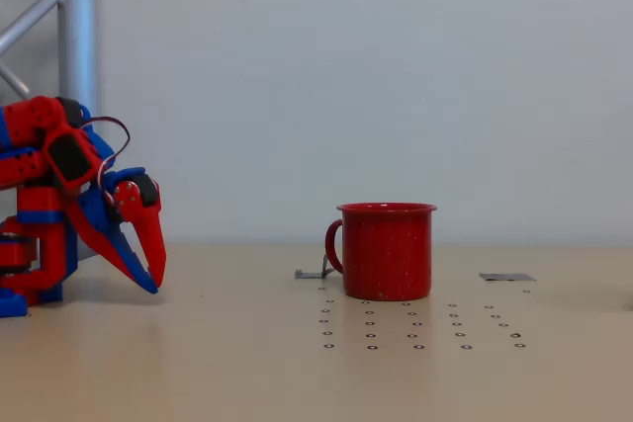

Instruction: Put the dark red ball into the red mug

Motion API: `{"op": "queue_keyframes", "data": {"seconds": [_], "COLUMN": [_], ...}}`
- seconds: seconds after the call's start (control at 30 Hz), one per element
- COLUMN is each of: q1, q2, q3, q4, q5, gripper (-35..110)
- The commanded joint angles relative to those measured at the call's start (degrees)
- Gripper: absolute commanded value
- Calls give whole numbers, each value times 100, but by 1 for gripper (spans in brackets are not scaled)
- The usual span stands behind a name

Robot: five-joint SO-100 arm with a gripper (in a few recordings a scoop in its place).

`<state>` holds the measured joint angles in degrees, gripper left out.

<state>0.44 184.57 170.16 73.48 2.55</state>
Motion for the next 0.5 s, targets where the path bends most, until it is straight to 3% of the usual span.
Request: {"op": "queue_keyframes", "data": {"seconds": [0.0,0.47], "q1": [-149,-141], "q2": [431,431], "q3": [97,97], "q4": [-105,-105], "q5": [97,193], "gripper": [-2,-2]}}
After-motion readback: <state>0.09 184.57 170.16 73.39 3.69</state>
